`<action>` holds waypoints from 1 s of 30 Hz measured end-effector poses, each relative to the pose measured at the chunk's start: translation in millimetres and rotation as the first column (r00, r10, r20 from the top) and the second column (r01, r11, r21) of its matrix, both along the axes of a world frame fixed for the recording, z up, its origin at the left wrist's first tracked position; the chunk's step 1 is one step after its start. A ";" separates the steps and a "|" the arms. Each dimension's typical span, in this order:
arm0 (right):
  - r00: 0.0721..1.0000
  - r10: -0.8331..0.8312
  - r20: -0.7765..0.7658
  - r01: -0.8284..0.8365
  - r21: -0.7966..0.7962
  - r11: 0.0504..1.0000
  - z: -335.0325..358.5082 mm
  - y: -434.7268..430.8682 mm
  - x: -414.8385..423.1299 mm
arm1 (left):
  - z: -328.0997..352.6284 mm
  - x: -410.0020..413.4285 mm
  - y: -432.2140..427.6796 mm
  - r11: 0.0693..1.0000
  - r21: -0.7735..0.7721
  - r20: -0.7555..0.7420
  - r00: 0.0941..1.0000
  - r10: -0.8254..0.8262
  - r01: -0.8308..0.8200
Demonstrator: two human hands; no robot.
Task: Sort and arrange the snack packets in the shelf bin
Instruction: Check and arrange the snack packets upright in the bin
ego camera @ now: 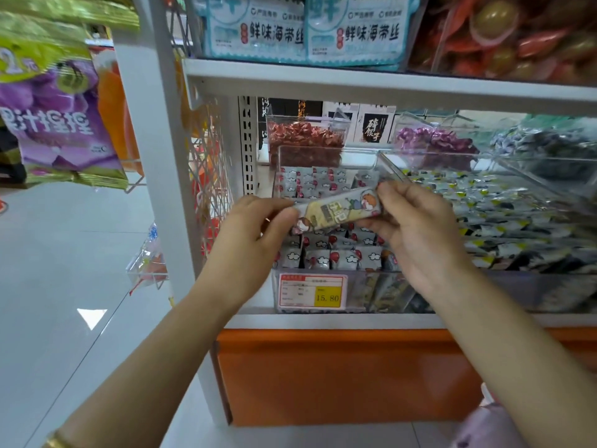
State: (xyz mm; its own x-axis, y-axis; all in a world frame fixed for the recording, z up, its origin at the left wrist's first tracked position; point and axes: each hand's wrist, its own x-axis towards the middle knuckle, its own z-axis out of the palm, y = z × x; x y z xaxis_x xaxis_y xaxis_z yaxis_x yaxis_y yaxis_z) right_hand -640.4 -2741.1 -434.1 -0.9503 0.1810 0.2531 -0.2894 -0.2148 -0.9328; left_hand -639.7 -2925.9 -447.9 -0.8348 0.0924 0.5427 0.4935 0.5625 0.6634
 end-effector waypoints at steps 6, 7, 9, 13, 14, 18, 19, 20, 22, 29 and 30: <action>0.967 0.211 0.142 -0.182 -0.191 0.965 -4.3 2.0 2.6 | 1.6 0.4 -0.8 0.888 0.457 0.252 0.964 -0.083 -0.044; 0.963 0.220 0.154 -0.197 -0.153 0.968 -4.5 2.8 3.0 | 2.0 0.5 -0.8 0.864 0.500 0.270 0.957 -0.104 -0.048; 0.963 0.207 0.172 -0.196 -0.077 0.978 -5.1 4.3 3.6 | 2.8 0.9 -0.9 0.803 0.594 0.292 0.943 -0.157 -0.050; 0.954 0.239 0.182 -0.212 -0.159 0.964 -6.2 5.6 1.7 | 3.6 0.2 -2.1 0.734 0.677 0.294 0.936 -0.193 -0.061; 0.950 0.255 0.181 -0.222 -0.180 0.958 -6.2 5.7 1.2 | 3.2 0.1 -2.2 0.731 0.678 0.292 0.939 -0.183 -0.068; 0.941 0.302 0.153 -0.272 -0.189 0.944 -6.3 7.1 0.7 | 3.9 -0.6 -1.8 0.674 0.735 0.309 0.919 -0.244 -0.068; 0.944 0.296 0.147 -0.268 -0.185 0.946 -6.3 7.7 0.5 | 4.1 -1.1 -2.1 0.655 0.753 0.313 0.907 -0.283 -0.056; 0.948 0.284 0.144 -0.257 -0.182 0.949 -6.3 8.5 0.1 | 4.3 -1.5 -2.8 0.647 0.761 0.314 0.895 -0.315 -0.040; 0.960 0.242 0.143 -0.216 -0.177 0.960 -6.3 9.9 -1.1 | 4.1 -2.4 -3.9 0.659 0.752 0.314 0.879 -0.359 0.000; 0.987 0.090 0.130 -0.090 -0.012 0.996 -8.3 8.3 -0.5 | 2.7 0.3 -2.8 0.814 0.569 0.243 0.921 -0.304 0.119; 0.990 0.072 0.119 -0.076 0.032 0.997 -8.8 8.4 -0.9 | 3.0 1.3 -2.6 0.835 0.535 0.231 0.929 -0.289 0.127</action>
State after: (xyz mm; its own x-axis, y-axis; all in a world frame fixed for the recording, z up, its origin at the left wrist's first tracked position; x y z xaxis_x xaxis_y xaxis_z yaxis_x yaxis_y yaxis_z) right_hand -641.3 -2732.7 -443.0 -0.9843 0.1016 0.1444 -0.1621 -0.1967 -0.9670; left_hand -638.4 -2928.5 -444.9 -0.9525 0.0649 0.2976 0.2992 0.0166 0.9541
